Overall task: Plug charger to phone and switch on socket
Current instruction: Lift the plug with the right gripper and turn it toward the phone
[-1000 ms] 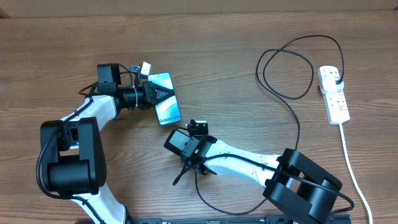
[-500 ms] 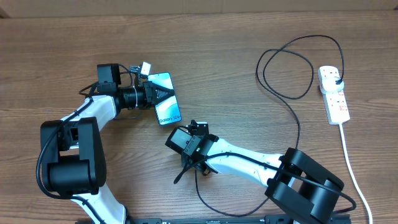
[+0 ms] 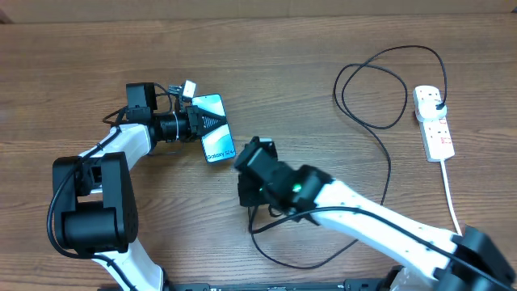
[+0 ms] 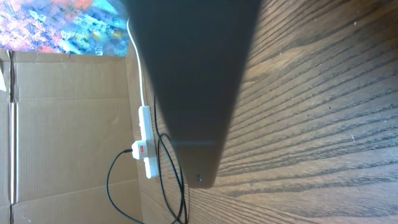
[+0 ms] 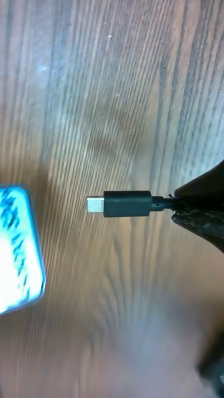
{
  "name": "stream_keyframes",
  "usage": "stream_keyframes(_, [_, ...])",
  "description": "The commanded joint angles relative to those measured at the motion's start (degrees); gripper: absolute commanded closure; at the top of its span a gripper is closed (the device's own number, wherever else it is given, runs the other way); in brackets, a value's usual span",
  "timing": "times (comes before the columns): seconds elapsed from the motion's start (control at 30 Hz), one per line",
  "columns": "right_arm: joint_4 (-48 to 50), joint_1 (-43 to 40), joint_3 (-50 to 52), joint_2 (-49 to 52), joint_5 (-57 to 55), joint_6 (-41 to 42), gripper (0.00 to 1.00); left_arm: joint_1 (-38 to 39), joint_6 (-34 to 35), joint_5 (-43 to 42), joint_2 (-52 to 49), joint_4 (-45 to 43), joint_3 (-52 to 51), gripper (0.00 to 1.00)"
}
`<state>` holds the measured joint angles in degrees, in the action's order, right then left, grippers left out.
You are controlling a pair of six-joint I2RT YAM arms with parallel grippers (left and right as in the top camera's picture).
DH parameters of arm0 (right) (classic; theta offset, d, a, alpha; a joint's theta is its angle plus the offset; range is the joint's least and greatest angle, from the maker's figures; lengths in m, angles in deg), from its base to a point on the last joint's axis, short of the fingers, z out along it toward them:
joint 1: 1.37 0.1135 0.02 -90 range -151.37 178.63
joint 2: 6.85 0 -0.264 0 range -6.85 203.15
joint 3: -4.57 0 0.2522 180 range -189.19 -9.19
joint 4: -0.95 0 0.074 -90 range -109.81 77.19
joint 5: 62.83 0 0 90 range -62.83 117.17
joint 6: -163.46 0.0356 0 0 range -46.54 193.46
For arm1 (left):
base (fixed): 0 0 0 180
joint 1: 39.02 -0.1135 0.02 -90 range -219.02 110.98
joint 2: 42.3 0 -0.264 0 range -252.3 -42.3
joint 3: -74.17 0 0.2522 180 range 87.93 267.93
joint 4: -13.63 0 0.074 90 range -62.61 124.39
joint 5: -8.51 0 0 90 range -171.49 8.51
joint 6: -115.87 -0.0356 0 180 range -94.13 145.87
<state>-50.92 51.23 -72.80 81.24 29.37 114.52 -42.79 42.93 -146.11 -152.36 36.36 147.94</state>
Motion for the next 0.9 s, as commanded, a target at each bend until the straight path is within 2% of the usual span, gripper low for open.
stream_keyframes(0.0, [0.3, -2.4, 0.1, -3.9, 8.9, -6.8, 0.96, 0.0, 0.8, -1.4, 1.7, -0.2, 0.2, 0.96])
stream_keyframes(0.13, [0.9, -5.0, 0.1, -7.7, 11.5, -7.2, 0.96, 0.0, 0.8, -1.4, 1.7, -0.2, 0.2, 0.96])
stream_keyframes(0.23, [2.8, -5.8, 0.1, -9.8, 13.0, -10.8, 0.96, 0.0, 0.8, -1.4, 1.7, -0.2, 0.2, 0.96])
stream_keyframes(0.37, [5.3, -5.9, 0.2, -10.5, 17.5, -12.1, 0.96, 0.0, 0.8, -1.4, 1.7, -0.2, 0.2, 0.96])
stream_keyframes(0.53, [5.4, -5.9, 1.9, -10.4, 16.5, -13.5, 0.96, 0.0, 0.8, -1.4, 1.7, -0.2, 0.2, 0.96])
stream_keyframes(0.67, [8.6, -5.8, 7.5, -10.4, 14.6, -13.4, 0.96, 0.0, 0.8, -1.4, 1.7, -0.2, 0.2, 0.96])
stream_keyframes(0.87, [18.5, -5.7, 17.3, -10.3, 14.8, -11.0, 0.96, 0.0, 0.8, -1.4, 1.7, -0.2, 0.2, 0.96])
